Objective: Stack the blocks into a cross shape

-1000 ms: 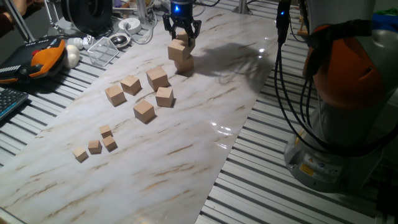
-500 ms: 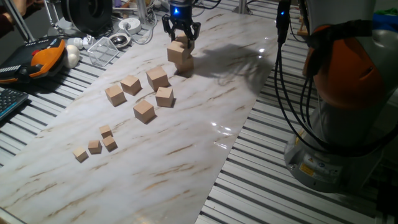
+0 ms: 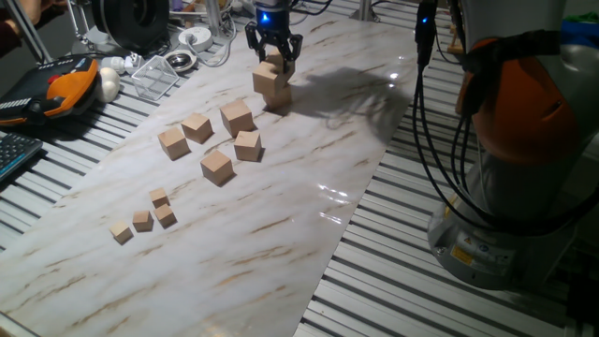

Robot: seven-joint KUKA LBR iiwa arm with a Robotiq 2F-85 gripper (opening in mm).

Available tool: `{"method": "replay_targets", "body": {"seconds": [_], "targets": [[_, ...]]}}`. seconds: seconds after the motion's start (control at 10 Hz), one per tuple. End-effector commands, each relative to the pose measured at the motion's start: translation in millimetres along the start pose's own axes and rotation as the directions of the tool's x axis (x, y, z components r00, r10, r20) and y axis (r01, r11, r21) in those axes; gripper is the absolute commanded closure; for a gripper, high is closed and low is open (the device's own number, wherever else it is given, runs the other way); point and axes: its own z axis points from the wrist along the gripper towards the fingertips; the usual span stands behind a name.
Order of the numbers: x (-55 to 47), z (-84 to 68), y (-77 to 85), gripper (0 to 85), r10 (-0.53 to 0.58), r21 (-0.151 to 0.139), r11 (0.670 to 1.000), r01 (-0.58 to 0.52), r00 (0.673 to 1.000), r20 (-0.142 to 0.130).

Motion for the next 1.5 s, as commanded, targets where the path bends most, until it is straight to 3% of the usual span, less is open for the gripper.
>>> {"method": "replay_targets", "body": {"seconds": [0.0,0.4,1.4], "targets": [[0.1,0.1,-0.2,85.0,0.002,0.002,1.0,-0.002,1.0,-0.001],[-0.4,-1.0,-0.8,85.0,0.037,0.014,0.999,-0.037,0.999,-0.013],[1.6,0.6,-1.2,85.0,0.013,0.008,1.0,-0.013,1.0,-0.027]]}}
